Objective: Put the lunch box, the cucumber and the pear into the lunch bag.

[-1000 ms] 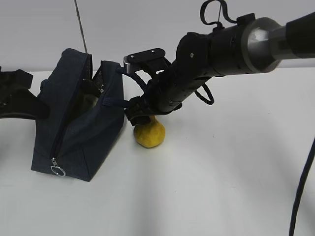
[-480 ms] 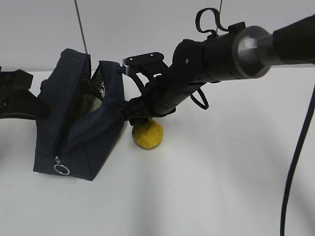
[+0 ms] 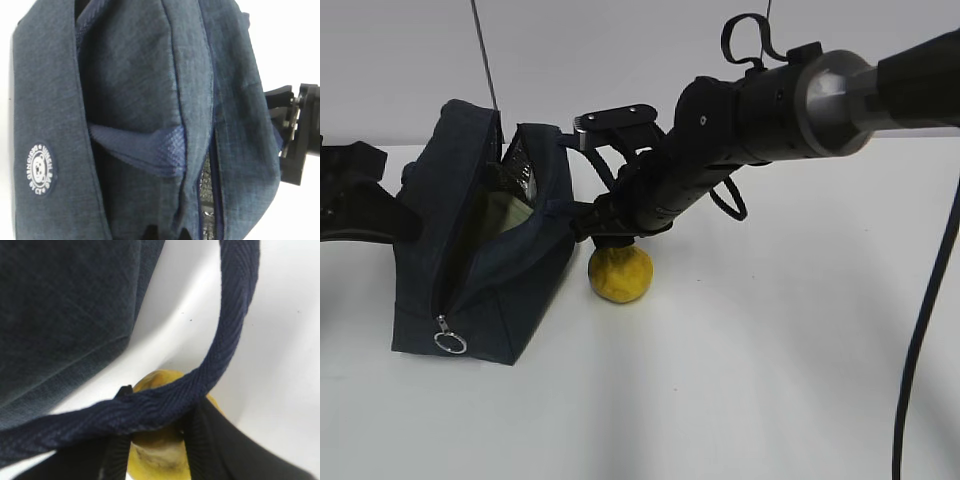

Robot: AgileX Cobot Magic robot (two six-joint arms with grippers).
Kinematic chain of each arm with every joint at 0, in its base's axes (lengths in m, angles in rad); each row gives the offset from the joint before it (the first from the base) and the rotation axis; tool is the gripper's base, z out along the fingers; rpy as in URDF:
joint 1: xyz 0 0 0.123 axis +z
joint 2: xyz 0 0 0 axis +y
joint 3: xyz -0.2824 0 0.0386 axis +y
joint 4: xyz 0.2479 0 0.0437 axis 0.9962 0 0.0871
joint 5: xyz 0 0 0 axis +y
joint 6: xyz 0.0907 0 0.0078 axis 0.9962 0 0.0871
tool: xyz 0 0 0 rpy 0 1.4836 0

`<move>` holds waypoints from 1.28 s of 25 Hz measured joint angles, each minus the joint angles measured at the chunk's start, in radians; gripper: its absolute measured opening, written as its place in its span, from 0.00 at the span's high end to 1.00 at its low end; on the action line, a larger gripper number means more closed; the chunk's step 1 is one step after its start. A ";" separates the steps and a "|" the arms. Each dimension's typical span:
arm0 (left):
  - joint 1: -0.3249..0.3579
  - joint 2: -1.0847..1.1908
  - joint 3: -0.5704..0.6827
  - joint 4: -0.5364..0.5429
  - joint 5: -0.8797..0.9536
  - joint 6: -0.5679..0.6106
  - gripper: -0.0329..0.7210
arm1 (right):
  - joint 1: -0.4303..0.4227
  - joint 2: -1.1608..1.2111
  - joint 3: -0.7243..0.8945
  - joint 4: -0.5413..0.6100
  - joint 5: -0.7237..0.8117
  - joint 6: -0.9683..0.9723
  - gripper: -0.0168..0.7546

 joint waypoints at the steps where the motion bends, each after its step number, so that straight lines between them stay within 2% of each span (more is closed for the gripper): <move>1: 0.000 0.000 0.000 0.000 0.000 0.000 0.95 | 0.000 0.000 0.000 0.000 0.005 0.000 0.66; 5: 0.000 0.000 0.000 0.000 0.000 0.000 0.95 | 0.000 0.000 -0.004 -0.004 0.034 0.000 0.67; 9: 0.000 0.000 0.000 0.000 0.000 0.000 0.95 | 0.000 -0.008 -0.023 -0.055 0.106 0.002 0.67; 16: 0.000 0.000 0.000 0.000 0.000 0.000 0.95 | 0.000 -0.056 -0.045 -0.262 0.259 0.117 0.67; 22: 0.000 0.000 0.000 0.000 0.000 0.000 0.95 | -0.002 -0.096 -0.050 -0.393 0.309 0.204 0.67; 32: 0.000 0.000 0.000 0.000 0.001 0.000 0.95 | -0.002 -0.169 -0.102 -0.411 0.311 0.231 0.67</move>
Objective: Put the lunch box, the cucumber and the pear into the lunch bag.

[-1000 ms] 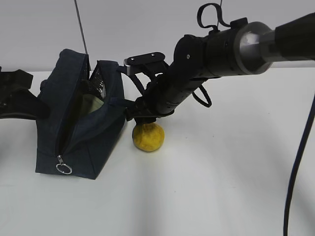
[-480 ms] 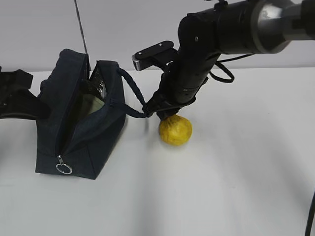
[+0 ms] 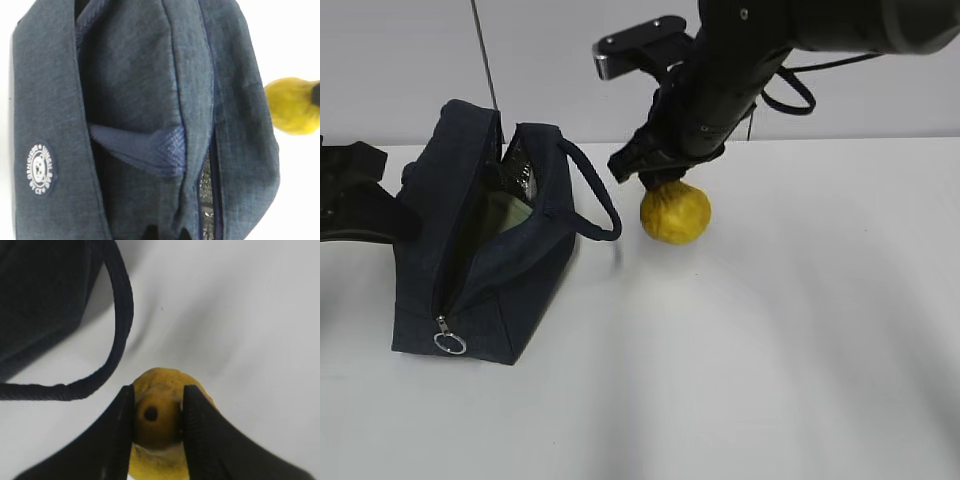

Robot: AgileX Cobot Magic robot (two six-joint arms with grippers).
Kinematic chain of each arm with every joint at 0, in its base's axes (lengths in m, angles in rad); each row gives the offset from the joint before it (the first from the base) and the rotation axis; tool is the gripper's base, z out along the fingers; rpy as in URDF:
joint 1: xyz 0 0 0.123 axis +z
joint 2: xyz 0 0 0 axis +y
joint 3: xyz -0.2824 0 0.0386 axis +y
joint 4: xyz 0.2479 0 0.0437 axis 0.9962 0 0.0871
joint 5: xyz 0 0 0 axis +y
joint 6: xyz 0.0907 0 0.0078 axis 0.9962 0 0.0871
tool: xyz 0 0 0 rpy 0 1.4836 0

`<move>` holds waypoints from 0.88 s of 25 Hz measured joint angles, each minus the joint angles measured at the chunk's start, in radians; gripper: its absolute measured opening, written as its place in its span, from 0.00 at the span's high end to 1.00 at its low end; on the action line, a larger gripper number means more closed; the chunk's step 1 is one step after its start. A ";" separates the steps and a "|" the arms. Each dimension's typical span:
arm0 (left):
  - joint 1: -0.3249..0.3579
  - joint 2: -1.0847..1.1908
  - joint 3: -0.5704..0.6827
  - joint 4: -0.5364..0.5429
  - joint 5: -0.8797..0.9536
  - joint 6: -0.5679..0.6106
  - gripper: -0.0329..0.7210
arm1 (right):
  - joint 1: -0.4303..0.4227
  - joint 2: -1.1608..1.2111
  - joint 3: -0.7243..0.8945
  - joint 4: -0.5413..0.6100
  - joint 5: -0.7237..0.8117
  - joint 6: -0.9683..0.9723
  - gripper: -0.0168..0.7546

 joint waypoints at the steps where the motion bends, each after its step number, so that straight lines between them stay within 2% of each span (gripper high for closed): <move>1: 0.000 0.000 0.000 0.000 0.000 0.000 0.95 | 0.000 -0.008 -0.015 0.007 0.000 0.000 0.67; 6: 0.000 0.000 0.000 0.000 0.000 0.000 0.95 | 0.000 -0.039 -0.081 0.065 0.000 0.002 0.67; 12: 0.000 0.000 0.000 0.000 -0.001 0.000 0.95 | 0.000 -0.050 -0.137 0.212 -0.040 -0.022 0.67; 17: 0.000 0.000 0.000 0.000 -0.001 0.000 0.95 | 0.002 -0.052 -0.140 0.501 -0.090 -0.211 0.67; 22: 0.000 0.000 0.000 0.000 -0.005 0.000 0.95 | 0.018 -0.039 -0.142 0.711 -0.150 -0.366 0.67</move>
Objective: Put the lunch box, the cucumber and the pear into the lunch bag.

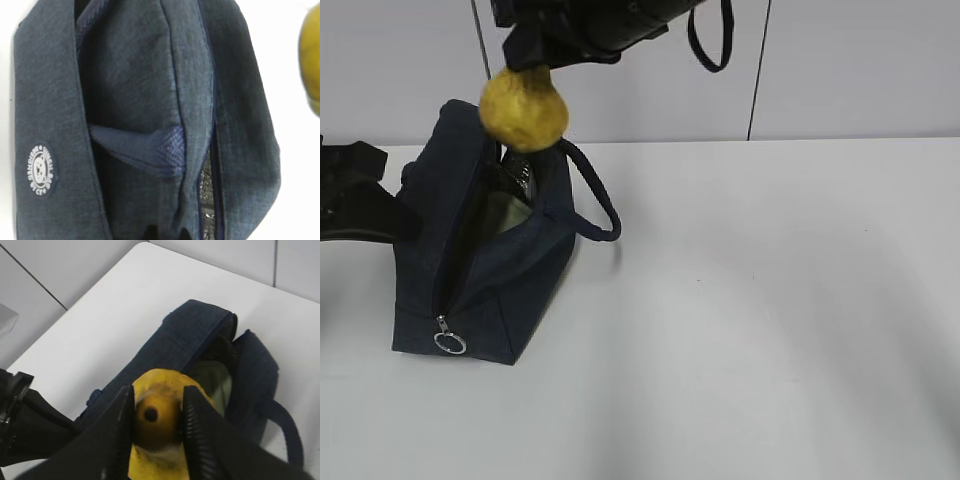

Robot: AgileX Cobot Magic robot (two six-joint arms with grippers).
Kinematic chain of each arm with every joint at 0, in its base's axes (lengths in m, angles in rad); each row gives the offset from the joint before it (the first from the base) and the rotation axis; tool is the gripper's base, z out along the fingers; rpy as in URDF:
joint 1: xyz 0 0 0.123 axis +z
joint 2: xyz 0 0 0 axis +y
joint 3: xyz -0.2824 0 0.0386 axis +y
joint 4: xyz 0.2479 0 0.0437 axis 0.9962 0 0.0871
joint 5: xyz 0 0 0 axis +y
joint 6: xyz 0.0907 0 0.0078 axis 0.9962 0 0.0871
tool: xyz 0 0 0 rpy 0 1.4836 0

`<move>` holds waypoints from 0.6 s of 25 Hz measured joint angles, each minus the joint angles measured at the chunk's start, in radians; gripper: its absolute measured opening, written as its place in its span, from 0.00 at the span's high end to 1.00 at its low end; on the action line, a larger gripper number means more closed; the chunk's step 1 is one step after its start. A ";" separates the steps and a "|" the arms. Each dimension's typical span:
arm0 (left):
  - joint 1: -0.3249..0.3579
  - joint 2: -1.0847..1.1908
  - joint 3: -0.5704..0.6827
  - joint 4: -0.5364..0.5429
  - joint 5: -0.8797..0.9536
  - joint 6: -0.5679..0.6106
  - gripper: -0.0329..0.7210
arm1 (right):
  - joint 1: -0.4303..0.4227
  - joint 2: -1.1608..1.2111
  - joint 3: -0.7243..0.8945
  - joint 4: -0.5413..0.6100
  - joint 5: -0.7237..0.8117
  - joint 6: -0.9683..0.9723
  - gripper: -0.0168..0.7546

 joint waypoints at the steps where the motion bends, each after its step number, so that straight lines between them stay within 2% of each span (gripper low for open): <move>1: 0.000 0.000 0.000 0.000 -0.001 0.000 0.95 | 0.001 0.009 0.000 0.032 -0.004 -0.022 0.67; 5: 0.000 0.000 0.000 0.000 -0.003 0.000 0.95 | 0.003 0.085 0.000 0.176 -0.020 -0.123 0.67; 14: 0.000 0.000 0.000 0.000 -0.005 0.000 0.95 | 0.003 0.171 0.000 0.217 -0.030 -0.159 0.64; 15: 0.000 0.000 0.000 0.000 -0.005 0.000 0.95 | 0.003 0.175 0.000 0.220 -0.032 -0.159 0.58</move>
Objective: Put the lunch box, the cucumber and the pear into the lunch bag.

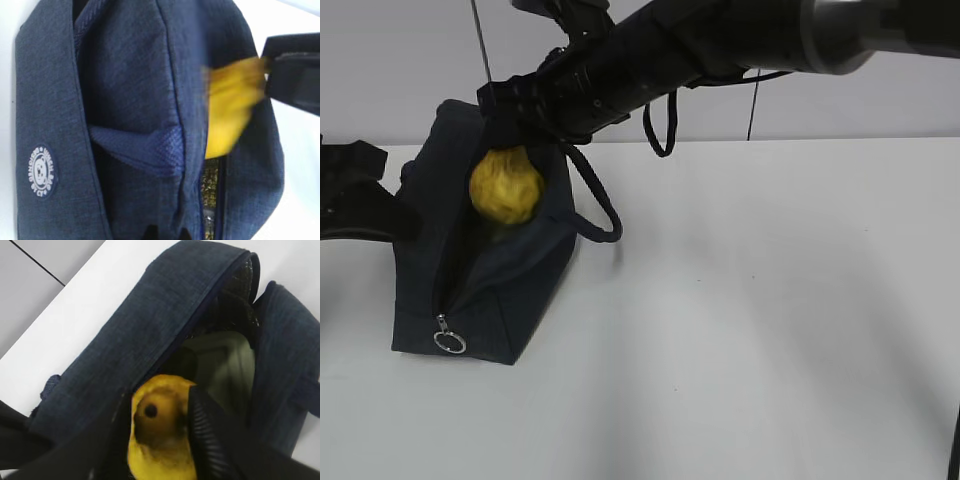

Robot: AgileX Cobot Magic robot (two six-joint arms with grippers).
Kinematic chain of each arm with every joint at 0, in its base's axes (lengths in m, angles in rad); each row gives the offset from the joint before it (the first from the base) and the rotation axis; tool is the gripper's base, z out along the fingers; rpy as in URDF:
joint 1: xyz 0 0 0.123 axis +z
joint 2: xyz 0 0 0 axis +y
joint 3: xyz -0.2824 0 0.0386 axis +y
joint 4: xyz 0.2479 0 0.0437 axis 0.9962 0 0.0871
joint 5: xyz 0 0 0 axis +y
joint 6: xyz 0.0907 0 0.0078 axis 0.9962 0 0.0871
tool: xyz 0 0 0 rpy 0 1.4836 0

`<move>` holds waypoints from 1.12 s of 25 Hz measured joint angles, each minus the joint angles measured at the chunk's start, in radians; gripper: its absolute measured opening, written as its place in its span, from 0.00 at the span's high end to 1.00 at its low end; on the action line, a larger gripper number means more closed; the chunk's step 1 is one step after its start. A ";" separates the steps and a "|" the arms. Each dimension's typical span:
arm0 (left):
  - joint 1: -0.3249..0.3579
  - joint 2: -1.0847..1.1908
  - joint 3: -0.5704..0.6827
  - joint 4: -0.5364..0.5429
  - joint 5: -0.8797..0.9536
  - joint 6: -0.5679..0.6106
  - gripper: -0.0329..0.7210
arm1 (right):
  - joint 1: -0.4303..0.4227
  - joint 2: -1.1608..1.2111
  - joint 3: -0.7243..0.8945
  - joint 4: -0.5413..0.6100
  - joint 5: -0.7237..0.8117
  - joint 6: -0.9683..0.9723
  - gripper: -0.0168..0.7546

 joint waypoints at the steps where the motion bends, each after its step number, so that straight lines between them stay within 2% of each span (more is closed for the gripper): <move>1: 0.000 0.000 0.000 0.000 0.000 0.000 0.95 | 0.000 0.002 0.000 0.001 0.000 -0.002 0.54; 3: 0.000 0.000 0.000 -0.001 -0.001 0.000 0.95 | 0.000 0.002 0.000 0.003 -0.002 -0.004 0.48; 4: 0.000 0.000 0.000 -0.001 -0.003 0.000 0.95 | 0.000 0.002 -0.001 0.006 -0.011 -0.004 0.41; 8: 0.000 0.000 0.000 -0.001 -0.003 0.000 0.95 | -0.010 0.002 -0.028 0.002 0.002 -0.004 0.33; 12: 0.000 0.000 0.000 -0.001 -0.004 0.000 0.95 | -0.034 0.000 -0.047 -0.048 0.073 0.047 0.31; 16: 0.000 0.000 0.000 -0.001 -0.004 0.000 0.95 | -0.040 -0.030 -0.047 -0.237 0.117 0.193 0.31; 18: 0.000 0.000 0.000 -0.001 -0.004 0.000 0.95 | -0.040 -0.040 -0.047 -0.283 0.158 0.239 0.31; 21: 0.000 0.000 0.000 -0.001 -0.004 0.000 0.95 | -0.040 -0.044 -0.049 -0.301 0.203 0.283 0.31; 28: 0.000 0.000 0.000 -0.001 -0.004 0.000 0.95 | -0.038 -0.002 -0.049 -0.291 0.197 0.319 0.31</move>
